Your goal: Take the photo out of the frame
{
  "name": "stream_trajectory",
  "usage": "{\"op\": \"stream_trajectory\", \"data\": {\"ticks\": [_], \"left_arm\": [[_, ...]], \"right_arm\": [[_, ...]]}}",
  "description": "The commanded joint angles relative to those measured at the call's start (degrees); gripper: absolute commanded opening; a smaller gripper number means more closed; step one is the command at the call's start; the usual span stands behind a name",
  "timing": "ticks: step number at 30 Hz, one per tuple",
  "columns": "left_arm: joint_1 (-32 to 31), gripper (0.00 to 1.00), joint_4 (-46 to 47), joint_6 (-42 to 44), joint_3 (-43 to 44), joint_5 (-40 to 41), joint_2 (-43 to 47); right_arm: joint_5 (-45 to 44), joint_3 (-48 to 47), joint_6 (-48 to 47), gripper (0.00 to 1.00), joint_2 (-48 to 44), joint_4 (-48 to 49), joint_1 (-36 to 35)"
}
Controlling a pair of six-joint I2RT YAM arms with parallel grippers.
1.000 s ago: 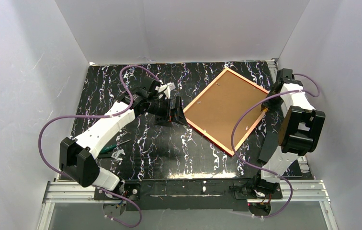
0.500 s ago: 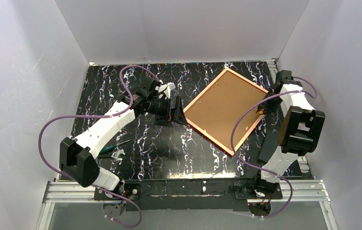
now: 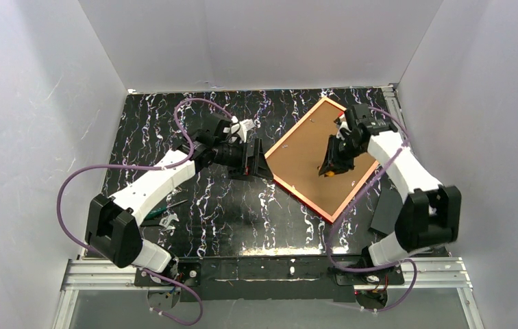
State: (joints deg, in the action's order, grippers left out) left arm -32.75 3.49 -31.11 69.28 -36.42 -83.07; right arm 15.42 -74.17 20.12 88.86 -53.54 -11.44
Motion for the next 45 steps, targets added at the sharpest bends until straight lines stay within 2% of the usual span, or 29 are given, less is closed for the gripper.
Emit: {"op": "stream_trajectory", "data": {"ticks": [1, 7, 11, 14, 18, 22, 26, 30, 35, 36, 38, 41, 42, 43, 44, 45], "left_arm": [[-0.2, 0.93, 4.9, 2.2, -2.7, -3.4, 2.8], [-1.1, 0.95, 14.4, 6.6, -8.0, -5.4, 7.8], [-2.3, 0.96, 19.8, 10.8, -11.1, -10.4, 9.1], [-3.7, 0.95, 21.6, 15.3, -13.3, -14.2, 10.7], [-6.9, 0.91, 16.0, 24.5, -13.6, -20.2, 12.6], [-8.4, 0.88, 17.4, 24.9, -14.6, -25.5, 13.7], [-10.5, 0.84, 14.2, 25.5, -12.7, -30.5, 12.2], [-13.0, 0.82, 9.2, 29.6, -11.6, -28.4, 11.3], [-13.7, 0.84, 10.2, 30.8, -12.8, -23.1, 11.9], [-13.8, 0.81, 10.4, 30.7, -12.9, -23.0, 12.1], [-14.1, 0.64, 9.9, 30.7, -12.5, -22.3, 12.2], [-14.5, 0.29, 7.6, 33.0, -11.5, -20.9, 12.6], [-14.5, 0.11, 6.8, 33.7, -11.2, -20.3, 12.7], [-14.6, 0.00, 6.1, 34.3, -11.0, -19.1, 13.1], [-14.5, 0.00, 6.4, 33.9, -11.1, -18.0, 13.4], [-14.6, 0.00, 7.1, 33.2, -11.3, -17.2, 13.7]], "right_arm": [[11.2, 6.6, 4.8, 0.01, -11.0, 4.8, -1.8], [30.7, 14.3, 3.2, 0.01, -15.9, 11.1, -9.0], [37.9, 17.4, 1.8, 0.01, -16.2, 14.4, -15.5], [40.3, 17.8, 0.9, 0.01, -15.5, 16.6, -19.7], [43.7, 18.0, 0.2, 0.01, -15.7, 18.7, -21.7], [44.5, 18.0, -2.1, 0.01, -17.3, 17.3, -21.8], [44.9, 18.5, -2.1, 0.01, -19.5, 17.6, -21.8], [46.4, 19.0, -0.4, 0.01, -21.3, 19.6, -22.1], [45.1, 18.8, 0.6, 0.01, -22.1, 20.6, -24.8], [44.3, 18.8, 1.2, 0.01, -22.1, 21.2, -24.9], [44.2, 19.3, 2.7, 0.01, -22.5, 23.7, -24.9], [45.0, 20.7, 5.9, 0.01, -23.7, 29.2, -24.9], [44.1, 20.8, 6.4, 0.01, -24.1, 30.2, -24.9], [42.6, 21.2, 7.2, 0.01, -24.5, 31.1, -24.9], [41.2, 21.7, 8.3, 0.09, -25.1, 32.2, -24.9], [39.6, 22.4, 9.6, 0.21, -25.7, 33.8, -24.9]]}}
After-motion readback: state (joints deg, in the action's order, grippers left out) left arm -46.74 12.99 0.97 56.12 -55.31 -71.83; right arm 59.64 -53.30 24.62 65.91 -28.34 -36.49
